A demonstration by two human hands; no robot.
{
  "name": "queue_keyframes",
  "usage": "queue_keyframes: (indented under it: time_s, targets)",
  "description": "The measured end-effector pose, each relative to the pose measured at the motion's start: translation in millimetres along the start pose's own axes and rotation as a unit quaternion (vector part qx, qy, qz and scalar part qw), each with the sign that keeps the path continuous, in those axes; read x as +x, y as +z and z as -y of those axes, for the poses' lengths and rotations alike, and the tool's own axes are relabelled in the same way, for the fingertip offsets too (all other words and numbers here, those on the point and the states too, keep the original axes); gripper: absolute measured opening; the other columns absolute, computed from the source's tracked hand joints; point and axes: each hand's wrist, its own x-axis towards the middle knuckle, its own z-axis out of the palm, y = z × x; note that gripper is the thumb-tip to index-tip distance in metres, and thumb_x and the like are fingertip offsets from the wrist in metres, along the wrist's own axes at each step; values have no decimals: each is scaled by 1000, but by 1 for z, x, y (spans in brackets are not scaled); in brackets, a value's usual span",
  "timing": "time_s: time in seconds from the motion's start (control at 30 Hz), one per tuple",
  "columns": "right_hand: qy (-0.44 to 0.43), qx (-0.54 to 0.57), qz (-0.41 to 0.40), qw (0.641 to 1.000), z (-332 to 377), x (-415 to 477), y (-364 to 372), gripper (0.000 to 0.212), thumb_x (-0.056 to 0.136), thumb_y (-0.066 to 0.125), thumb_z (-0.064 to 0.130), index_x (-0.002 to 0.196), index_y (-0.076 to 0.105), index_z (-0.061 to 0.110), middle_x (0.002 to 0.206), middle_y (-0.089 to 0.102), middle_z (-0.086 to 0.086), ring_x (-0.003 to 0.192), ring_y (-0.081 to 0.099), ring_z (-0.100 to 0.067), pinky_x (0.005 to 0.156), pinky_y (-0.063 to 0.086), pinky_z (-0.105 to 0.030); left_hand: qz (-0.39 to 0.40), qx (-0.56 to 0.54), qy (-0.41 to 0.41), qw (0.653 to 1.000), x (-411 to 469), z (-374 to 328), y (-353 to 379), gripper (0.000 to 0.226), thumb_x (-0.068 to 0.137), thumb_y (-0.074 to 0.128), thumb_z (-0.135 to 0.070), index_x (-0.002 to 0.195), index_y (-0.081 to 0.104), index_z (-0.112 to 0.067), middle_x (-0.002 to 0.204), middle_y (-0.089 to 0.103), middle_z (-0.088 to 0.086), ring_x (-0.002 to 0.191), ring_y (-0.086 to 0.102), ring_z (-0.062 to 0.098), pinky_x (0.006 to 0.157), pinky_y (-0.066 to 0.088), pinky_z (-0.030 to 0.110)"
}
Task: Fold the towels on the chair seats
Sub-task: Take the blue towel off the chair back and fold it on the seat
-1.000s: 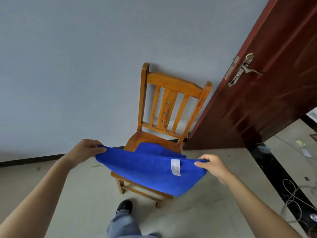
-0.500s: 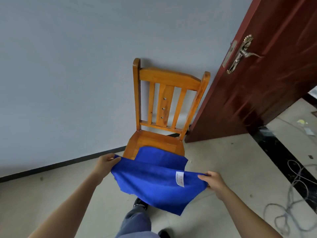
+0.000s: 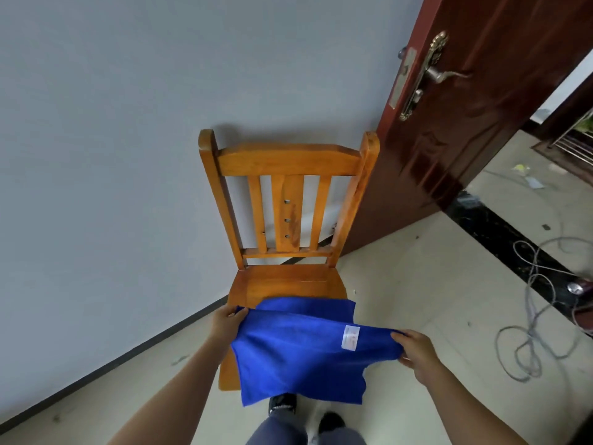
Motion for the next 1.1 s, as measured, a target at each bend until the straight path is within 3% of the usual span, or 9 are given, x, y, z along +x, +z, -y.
queue_keyframes:
  time_s: [0.13,0.3,0.47,0.53,0.67,0.83,1.1]
  targets:
    - [8,28,-12,999,3,17,6,9,92,51,1,100,54,2,100,58,-15,72,55,-22,55,41,-27,-15,34,-9,999,24,4,6,12,89,55,-2,78,60,1,69,52,12,61,44,19,57,37,27]
    - [7,15,-24,1000,-4,68,11,10,92,52,5,101,57,3,105,57,-12,94,53,-28,59,45,-28,-46,82,-9,996,57,21,25,18,89,54,-4,72,59,-2,70,53,14,63,43,21,57,33,27]
    - [-15,-57,-45,997,-42,127,26,8,94,50,8,95,57,5,101,58,-12,90,52,-27,60,42,-27,-72,147,-20,986,95,59,50,14,90,55,-11,81,66,-10,78,63,11,74,54,25,57,38,26]
    - [-27,-94,-45,994,-61,148,36,9,95,48,10,94,56,6,101,57,-12,91,51,-26,67,41,-30,-84,176,-30,980,113,80,56,14,91,55,-14,88,68,-9,84,64,10,76,54,24,56,38,25]
    - [-41,-151,-55,986,-91,183,52,16,96,46,11,103,58,3,100,56,-10,91,50,-24,74,37,-31,-86,198,-55,975,146,119,69,16,90,56,-17,93,69,-9,90,66,11,88,59,30,71,41,30]
    - [-88,-201,-68,973,-95,220,64,22,96,46,12,109,58,0,97,54,-6,89,49,-21,75,36,-30,-85,200,-41,975,177,137,82,13,90,56,-17,82,67,-16,75,64,4,78,58,26,69,43,31]
    - [-113,-215,-77,967,-82,262,87,22,95,46,14,107,59,0,88,55,-8,79,50,-23,69,36,-29,-87,192,-25,977,221,135,87,14,89,58,-19,93,70,-13,87,67,7,83,60,26,73,45,32]
